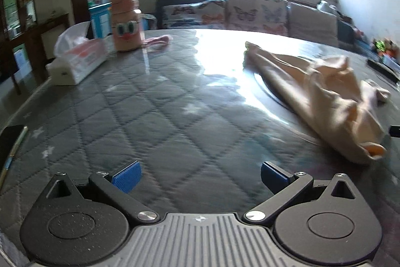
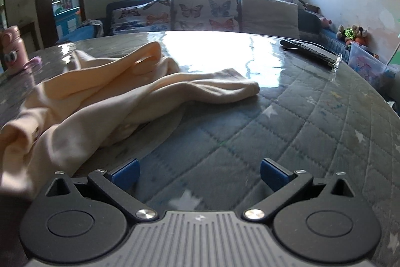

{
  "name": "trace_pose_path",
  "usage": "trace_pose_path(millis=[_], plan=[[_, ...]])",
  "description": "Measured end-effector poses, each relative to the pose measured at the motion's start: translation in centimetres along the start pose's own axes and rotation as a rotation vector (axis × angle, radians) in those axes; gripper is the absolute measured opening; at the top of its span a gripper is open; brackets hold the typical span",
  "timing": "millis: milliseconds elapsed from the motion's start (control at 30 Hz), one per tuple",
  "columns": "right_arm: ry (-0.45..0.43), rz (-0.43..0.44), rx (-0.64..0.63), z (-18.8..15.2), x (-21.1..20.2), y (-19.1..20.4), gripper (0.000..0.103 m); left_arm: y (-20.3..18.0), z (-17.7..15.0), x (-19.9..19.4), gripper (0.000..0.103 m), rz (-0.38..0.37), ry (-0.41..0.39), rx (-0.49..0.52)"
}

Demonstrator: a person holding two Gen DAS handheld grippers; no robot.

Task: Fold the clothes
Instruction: 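Move both grippers toward the crumpled cream shirt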

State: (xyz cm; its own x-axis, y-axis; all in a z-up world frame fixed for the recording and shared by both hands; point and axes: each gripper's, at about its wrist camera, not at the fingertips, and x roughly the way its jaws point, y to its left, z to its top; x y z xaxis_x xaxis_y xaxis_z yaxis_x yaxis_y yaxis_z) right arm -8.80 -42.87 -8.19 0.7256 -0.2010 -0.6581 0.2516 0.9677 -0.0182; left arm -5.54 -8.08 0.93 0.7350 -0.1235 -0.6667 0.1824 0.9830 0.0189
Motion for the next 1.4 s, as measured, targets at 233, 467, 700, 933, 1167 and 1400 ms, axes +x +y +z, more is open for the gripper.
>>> trace_pose_path(millis=[233,467,700,933,1167,1400], plan=[[-0.059,0.016,-0.031,-1.6,-2.9,1.3,0.103,-2.4,-0.5,-0.4,0.103,-0.037,0.032,0.037],[-0.074,0.084,-0.05,-2.9,-4.7,2.8,0.103,-3.8,-0.7,-0.7,0.103,-0.04,0.045,0.063],[-0.073,0.137,-0.057,-3.6,-6.0,4.1,0.103,-4.6,-1.0,-0.9,0.103,-0.054,0.046,0.081],[-0.064,0.164,-0.075,-4.0,-6.5,5.1,0.103,-5.2,-1.1,-1.0,0.103,-0.058,0.05,0.092],[-0.059,0.185,-0.077,-4.2,-6.6,5.5,0.103,-5.5,-1.2,-1.1,0.103,-0.058,0.051,0.095],[-0.054,0.196,-0.083,-4.2,-6.4,5.9,0.103,-5.9,-1.2,-1.1,0.103,-0.061,0.053,0.106]])
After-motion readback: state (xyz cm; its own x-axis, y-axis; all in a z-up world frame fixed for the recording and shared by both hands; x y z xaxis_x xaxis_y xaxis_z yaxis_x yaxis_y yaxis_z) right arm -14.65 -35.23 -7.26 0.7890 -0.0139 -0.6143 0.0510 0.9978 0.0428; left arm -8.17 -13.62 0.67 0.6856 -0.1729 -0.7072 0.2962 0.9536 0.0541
